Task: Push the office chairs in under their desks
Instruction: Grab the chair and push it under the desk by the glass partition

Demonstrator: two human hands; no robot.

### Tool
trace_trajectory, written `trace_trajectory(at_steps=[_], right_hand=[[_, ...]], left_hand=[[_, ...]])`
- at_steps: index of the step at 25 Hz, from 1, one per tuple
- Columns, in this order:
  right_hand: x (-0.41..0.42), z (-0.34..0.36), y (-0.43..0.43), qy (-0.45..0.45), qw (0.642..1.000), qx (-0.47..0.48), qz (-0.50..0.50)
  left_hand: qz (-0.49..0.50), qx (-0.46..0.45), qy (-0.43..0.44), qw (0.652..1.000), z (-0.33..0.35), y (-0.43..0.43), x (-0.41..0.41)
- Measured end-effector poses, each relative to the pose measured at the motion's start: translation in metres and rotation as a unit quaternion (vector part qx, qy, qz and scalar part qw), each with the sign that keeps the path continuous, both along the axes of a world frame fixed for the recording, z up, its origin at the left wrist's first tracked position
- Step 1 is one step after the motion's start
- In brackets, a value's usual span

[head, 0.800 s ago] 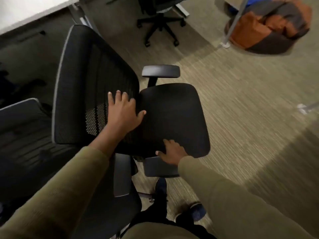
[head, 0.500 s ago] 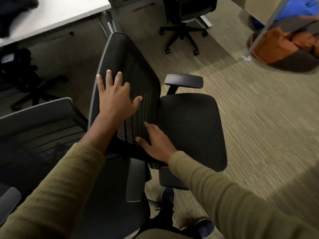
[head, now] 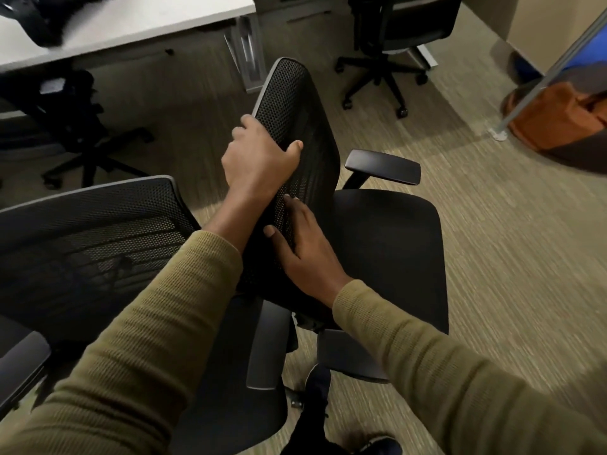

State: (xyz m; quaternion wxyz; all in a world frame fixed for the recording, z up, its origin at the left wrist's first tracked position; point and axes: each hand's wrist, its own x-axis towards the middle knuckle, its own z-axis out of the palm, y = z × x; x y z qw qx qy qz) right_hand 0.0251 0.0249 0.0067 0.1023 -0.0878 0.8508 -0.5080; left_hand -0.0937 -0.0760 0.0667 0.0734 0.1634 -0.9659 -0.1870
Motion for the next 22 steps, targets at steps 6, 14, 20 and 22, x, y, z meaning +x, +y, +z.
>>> trace_trajectory(at_steps=[6, 14, 20, 22], right_hand=[[-0.006, 0.007, 0.037, 0.006, 0.997, -0.052, -0.051], [0.012, 0.014, 0.122, -0.004, 0.985, -0.071, -0.156], [0.034, 0.017, 0.239, -0.009, 0.970, -0.073, -0.232], [0.041, 0.019, 0.280, -0.015, 0.968, -0.061, -0.245]], left_hand=[[-0.031, 0.013, -0.020, 0.999, 0.005, 0.045, 0.004], [-0.106, 0.079, -0.055, 0.990, 0.011, 0.157, 0.031], [-0.170, 0.127, -0.061, 0.975, 0.011, 0.271, 0.048], [-0.184, 0.140, -0.062, 0.971, 0.010, 0.312, 0.054]])
